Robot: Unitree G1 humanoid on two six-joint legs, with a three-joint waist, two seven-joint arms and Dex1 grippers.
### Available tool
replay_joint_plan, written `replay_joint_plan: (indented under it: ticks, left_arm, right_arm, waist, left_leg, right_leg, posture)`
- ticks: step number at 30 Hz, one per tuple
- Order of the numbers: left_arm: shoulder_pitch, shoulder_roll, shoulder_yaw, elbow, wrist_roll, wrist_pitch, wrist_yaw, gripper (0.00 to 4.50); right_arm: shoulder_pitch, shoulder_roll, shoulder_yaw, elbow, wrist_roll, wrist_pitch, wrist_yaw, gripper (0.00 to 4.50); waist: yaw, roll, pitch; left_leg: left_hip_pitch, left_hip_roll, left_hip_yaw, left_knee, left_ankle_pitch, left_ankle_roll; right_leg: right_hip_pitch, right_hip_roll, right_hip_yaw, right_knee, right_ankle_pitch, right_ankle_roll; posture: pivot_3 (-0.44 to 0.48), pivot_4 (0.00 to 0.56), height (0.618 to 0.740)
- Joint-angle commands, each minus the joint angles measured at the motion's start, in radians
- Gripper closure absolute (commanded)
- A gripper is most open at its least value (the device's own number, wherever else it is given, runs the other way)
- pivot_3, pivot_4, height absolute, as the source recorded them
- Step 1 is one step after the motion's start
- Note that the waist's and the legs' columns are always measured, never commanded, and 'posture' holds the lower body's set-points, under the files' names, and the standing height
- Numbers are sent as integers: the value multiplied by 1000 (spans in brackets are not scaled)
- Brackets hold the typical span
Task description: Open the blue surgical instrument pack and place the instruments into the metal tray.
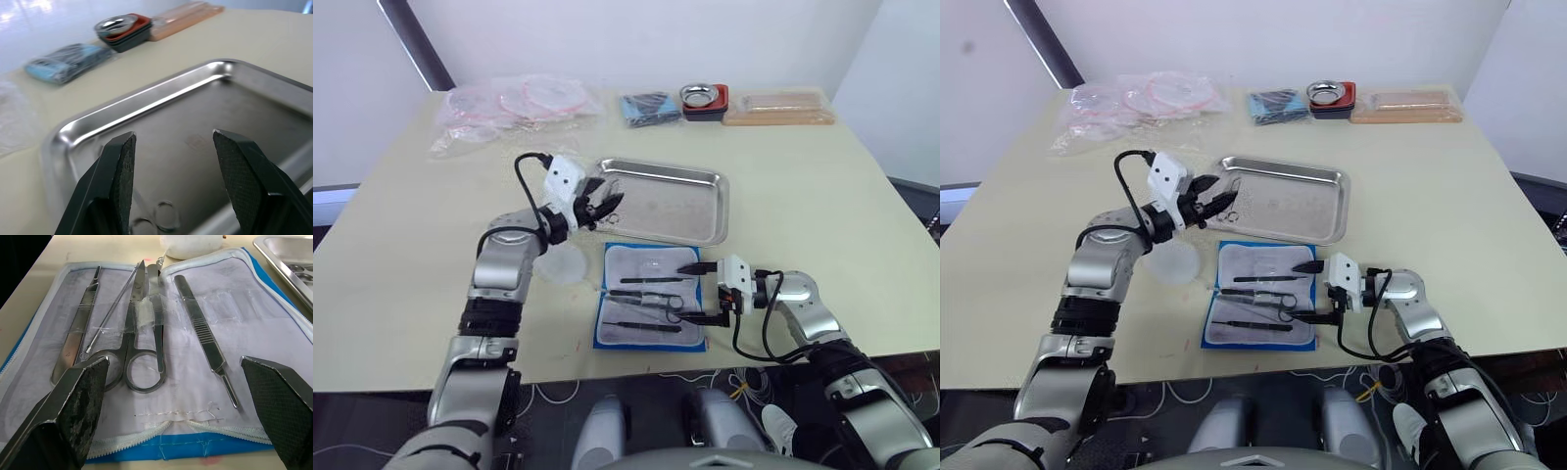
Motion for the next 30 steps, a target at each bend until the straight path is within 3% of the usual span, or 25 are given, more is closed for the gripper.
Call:
replay_joint_plan:
  ticks: [1, 6, 16, 22, 30]
  left_arm:
    - [46, 39, 48, -90, -85, -21, -95, 1863]
    - [176, 132, 66, -198, -178, -6, -259, 1863]
    - [315, 311, 127, -286, -314, 43, -489, 1863]
    - [395, 443, 170, -290, -320, -76, -694, 145]
    - [433, 530, 212, -291, -345, -92, -770, 145]
  right_arm:
    - [61, -7, 75, 107, -93, 36, -11, 0]
    - [66, -1, 75, 101, -90, 36, -15, 0]
    - [84, -1, 75, 80, -85, 40, -15, 0]
    - [84, -5, 77, 82, -83, 40, 0, 0]
    - [69, 0, 78, 99, -85, 34, 15, 0]
  waist:
    - [1, 0, 0]
    - [0, 1, 1]
    - [1, 3, 3]
    - [5, 2, 3]
    - [6, 1, 3]
  left_leg:
    - [0, 1, 0, 0, 0, 0]
    - [0, 6, -2, -2, 0, 0]
    - [-1, 10, -2, -5, 0, 0]
    - [0, 11, -1, -10, 0, 0]
    - [-1, 12, 1, -14, 0, 0]
  right_leg:
    - [0, 0, 0, -1, 0, 0]
    - [0, 0, 1, -4, -2, -3]
    - [-1, 1, 0, -8, -2, -4]
    - [-3, 0, 0, -9, -4, -7]
    - [-6, -2, 1, -10, -4, -8]
  posture:
    - [0, 150, 740]
    - [0, 150, 740]
    - [0, 150, 740]
    - [0, 150, 740]
    - [0, 150, 740]
